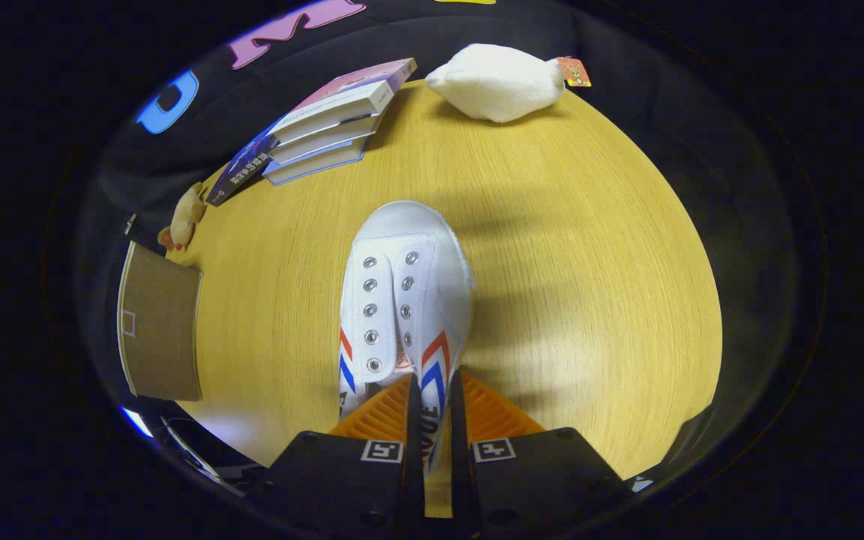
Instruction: Open the storage box then place both shoes into the box .Put the left shoe in first, then the right shoe, with the right side of both shoes facing outward in a uniform manner.
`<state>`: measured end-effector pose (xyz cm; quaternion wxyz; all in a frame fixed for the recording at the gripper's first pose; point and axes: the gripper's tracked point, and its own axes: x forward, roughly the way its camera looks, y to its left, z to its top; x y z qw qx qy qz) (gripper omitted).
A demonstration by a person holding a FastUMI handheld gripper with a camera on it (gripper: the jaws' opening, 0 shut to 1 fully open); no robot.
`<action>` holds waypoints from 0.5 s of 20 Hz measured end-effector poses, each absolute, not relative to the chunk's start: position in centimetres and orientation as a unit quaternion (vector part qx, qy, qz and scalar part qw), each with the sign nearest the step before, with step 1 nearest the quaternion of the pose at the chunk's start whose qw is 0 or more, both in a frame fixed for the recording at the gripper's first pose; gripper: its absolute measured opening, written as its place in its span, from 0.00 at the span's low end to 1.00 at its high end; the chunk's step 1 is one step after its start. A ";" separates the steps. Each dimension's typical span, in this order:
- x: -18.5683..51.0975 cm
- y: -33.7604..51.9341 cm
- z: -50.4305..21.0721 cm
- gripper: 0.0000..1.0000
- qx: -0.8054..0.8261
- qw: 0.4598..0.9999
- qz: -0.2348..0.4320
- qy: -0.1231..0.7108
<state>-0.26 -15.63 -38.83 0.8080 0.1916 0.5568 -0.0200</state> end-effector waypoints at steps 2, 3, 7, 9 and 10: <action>-0.3 -15.7 -38.9 0.08 0.207 0.805 -0.024 0.556; -0.4 -15.6 -38.7 0.08 0.218 0.802 -0.027 0.556; -0.1 -14.9 -37.0 0.08 0.259 0.794 -0.038 0.548; 0.0 -14.1 -35.6 0.08 0.265 0.797 -0.040 0.542; 0.0 -13.5 -34.6 0.08 0.266 0.798 -0.041 0.539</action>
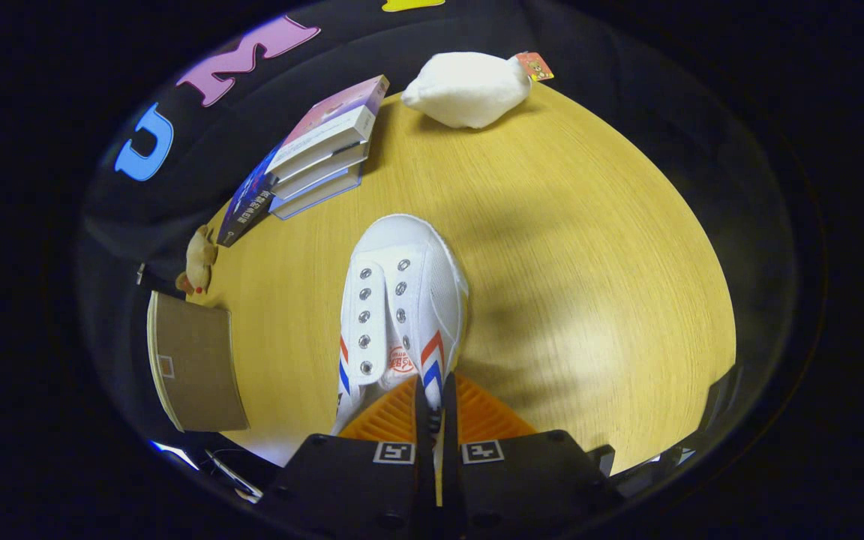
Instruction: Open the storage box then place both shoes into the box .Put the left shoe in first, then the right shoe, with the right side of both shoes facing outward in a uniform manner.
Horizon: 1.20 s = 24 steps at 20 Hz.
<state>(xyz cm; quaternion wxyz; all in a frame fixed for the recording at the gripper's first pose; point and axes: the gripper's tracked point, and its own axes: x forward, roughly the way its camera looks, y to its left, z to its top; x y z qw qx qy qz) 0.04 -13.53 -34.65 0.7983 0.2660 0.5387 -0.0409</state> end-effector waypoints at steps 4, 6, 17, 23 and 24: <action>0.5 -10.7 -30.9 0.08 0.258 0.808 -0.035 0.528; 1.0 -8.9 -28.7 0.08 0.251 0.815 -0.030 0.522; 5.6 6.6 -16.8 0.08 0.299 0.827 0.019 0.476; 6.6 16.6 -14.2 0.08 0.306 0.819 0.064 0.482; 6.7 18.4 -14.2 0.08 0.307 0.814 0.072 0.488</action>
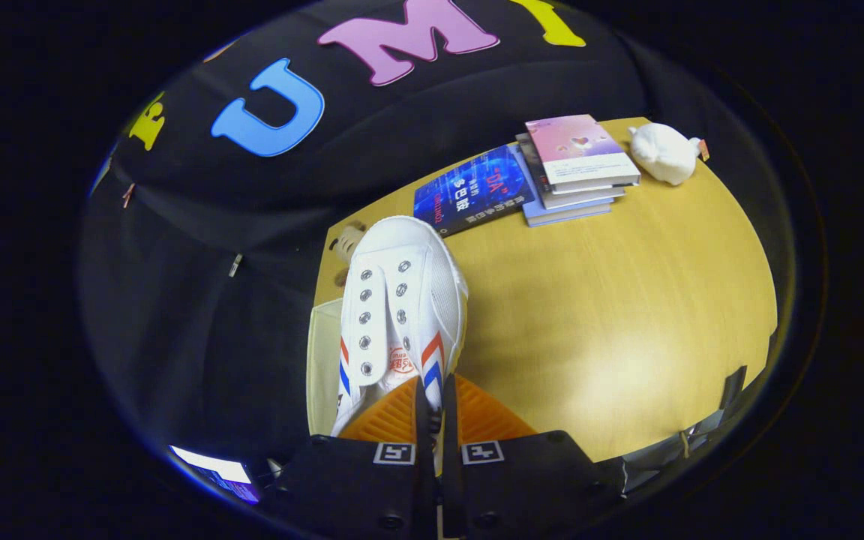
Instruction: Open the storage box then place both shoes into the box .Put the left shoe in first, then the right shoe, with the right side of both shoes facing outward in a uniform manner.
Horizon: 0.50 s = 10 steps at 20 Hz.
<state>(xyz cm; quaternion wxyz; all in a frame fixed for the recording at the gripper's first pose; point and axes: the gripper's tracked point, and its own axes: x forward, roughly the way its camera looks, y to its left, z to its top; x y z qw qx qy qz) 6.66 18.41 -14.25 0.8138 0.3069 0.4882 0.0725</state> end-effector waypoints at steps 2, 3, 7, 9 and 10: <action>6.9 22.0 -14.4 0.08 0.306 0.806 0.090 0.498; 7.0 23.6 -14.6 0.08 0.302 0.804 0.098 0.503; 6.7 27.8 -16.9 0.08 0.270 0.796 0.111 0.531; 6.5 28.6 -18.6 0.08 0.250 0.794 0.107 0.544; 6.3 28.6 -19.5 0.08 0.239 0.793 0.099 0.552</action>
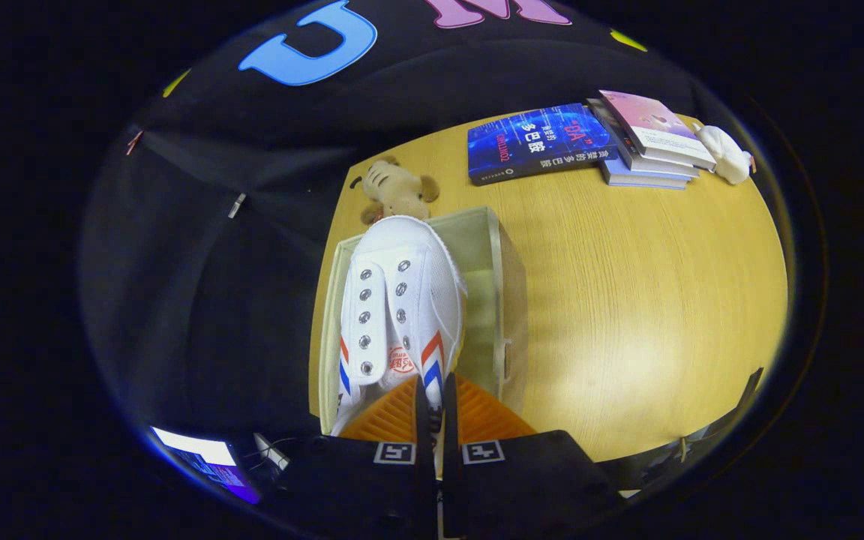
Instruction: Open the storage box then place both shoes into the box .Put the left shoe in first, then the right shoe, with the right side of both shoes facing outward in a uniform manner.
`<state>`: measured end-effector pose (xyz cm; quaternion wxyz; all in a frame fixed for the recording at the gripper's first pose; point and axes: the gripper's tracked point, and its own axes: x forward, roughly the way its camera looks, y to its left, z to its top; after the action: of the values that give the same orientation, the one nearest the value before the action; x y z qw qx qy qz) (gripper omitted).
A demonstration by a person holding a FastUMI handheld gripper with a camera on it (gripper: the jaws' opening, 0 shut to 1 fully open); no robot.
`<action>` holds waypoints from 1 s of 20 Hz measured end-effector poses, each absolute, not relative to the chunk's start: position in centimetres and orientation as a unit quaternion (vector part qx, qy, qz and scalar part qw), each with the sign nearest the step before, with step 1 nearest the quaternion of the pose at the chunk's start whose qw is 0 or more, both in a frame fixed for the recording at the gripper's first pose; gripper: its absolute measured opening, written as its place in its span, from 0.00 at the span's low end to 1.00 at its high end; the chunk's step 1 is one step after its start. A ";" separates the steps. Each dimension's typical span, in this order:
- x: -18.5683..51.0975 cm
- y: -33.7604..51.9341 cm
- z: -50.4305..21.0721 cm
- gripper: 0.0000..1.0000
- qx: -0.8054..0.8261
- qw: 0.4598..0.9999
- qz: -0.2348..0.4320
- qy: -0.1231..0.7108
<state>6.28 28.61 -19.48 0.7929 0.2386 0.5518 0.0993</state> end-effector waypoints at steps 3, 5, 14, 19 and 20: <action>6.2 28.4 -22.2 0.08 0.216 0.787 0.065 0.574; 6.7 29.4 -22.6 0.08 0.220 0.783 0.057 0.579; 6.8 31.4 -21.4 0.34 0.206 0.798 0.076 0.561; 7.9 28.5 -16.3 0.97 0.196 0.842 0.080 0.496; 8.1 27.3 -15.6 0.98 0.188 0.852 0.073 0.482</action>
<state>8.10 27.32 -15.57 0.8523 0.1882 0.4824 0.0731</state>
